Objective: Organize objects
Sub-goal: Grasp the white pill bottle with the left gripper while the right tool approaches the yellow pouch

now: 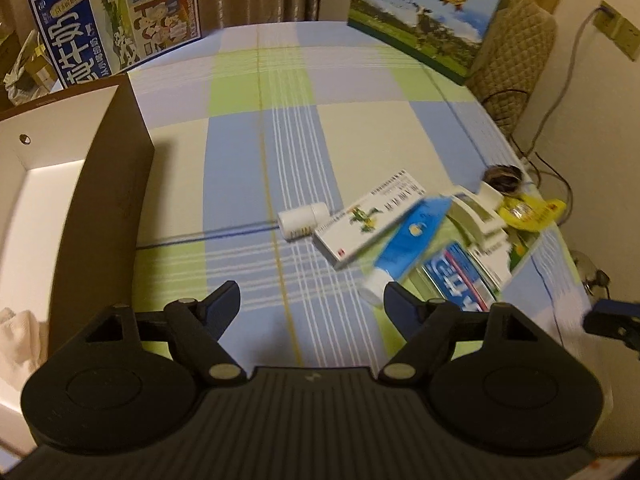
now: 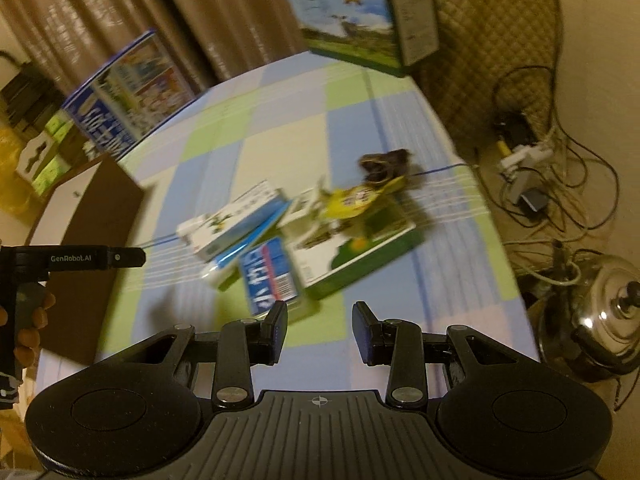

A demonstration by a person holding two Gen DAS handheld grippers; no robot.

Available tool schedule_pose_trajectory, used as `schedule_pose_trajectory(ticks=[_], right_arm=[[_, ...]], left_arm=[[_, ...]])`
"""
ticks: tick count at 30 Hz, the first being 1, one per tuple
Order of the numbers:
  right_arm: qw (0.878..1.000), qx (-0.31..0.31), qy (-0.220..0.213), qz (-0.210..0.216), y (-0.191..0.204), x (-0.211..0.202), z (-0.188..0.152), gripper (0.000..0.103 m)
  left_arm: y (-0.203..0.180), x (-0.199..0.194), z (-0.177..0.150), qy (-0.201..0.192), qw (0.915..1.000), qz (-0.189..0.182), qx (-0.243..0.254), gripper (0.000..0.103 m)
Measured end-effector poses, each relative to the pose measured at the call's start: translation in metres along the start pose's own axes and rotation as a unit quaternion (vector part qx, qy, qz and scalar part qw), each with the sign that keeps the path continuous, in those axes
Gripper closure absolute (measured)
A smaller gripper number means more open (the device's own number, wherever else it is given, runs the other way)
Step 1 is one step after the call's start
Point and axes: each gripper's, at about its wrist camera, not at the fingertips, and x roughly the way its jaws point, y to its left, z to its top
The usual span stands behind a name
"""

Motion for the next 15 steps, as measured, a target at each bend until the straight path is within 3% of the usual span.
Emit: schedule_pose_trajectory(ticks=[15], right_arm=[[0.995,0.07,-0.041,-0.059,-0.054,0.02,0.051,0.07]], left_arm=[[0.015,0.083,0.048,0.032,0.9967,0.006,-0.074,0.036]])
